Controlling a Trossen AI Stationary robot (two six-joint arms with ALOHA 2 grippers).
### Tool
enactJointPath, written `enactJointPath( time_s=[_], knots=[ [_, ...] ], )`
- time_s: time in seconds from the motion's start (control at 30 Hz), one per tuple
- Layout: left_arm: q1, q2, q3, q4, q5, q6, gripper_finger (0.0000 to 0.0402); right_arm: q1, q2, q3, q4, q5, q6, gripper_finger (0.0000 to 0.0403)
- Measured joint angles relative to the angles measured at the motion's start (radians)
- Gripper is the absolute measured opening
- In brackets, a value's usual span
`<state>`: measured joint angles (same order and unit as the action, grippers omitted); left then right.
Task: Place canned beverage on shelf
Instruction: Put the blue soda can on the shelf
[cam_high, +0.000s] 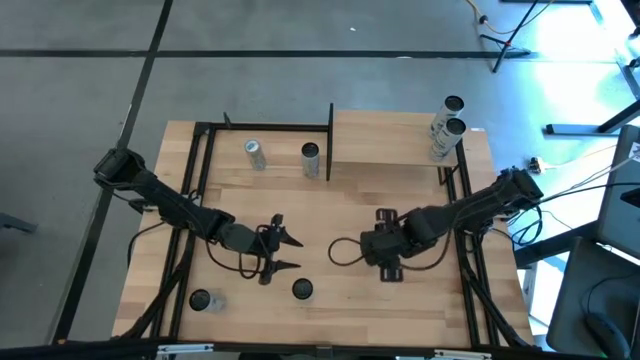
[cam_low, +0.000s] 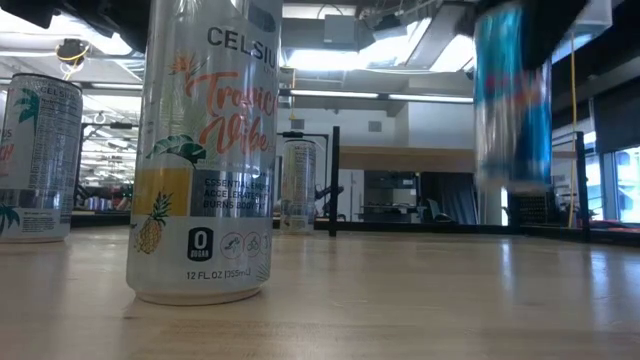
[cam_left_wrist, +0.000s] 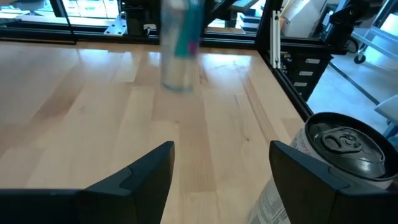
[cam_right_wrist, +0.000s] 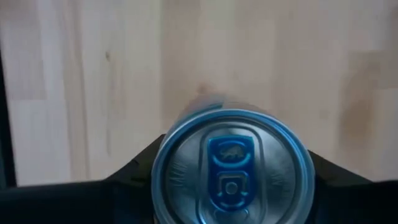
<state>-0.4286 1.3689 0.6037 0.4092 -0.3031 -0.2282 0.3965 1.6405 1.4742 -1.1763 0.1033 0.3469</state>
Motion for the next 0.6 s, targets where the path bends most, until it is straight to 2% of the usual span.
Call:
enactJointPath(
  time_s=[0.17, 0.3, 0.6],
  knots=[
    [0.000, 0.000, 0.000, -0.001, 0.002, 0.059, 0.0247, -0.090, -0.016, 0.214, -0.188, 0.044, -0.110, 0.0198],
    [0.003, 0.000, 0.000, -0.015, 0.040, 0.080, 0.0247, -0.208, -0.037, 0.323, -0.269, 0.045, -0.215, 0.0198],
    [-0.005, 0.000, 0.000, -0.021, 0.063, 0.052, 0.0247, -0.504, -0.133, 0.345, -0.385, 0.014, -0.389, 0.0198]
  ],
)
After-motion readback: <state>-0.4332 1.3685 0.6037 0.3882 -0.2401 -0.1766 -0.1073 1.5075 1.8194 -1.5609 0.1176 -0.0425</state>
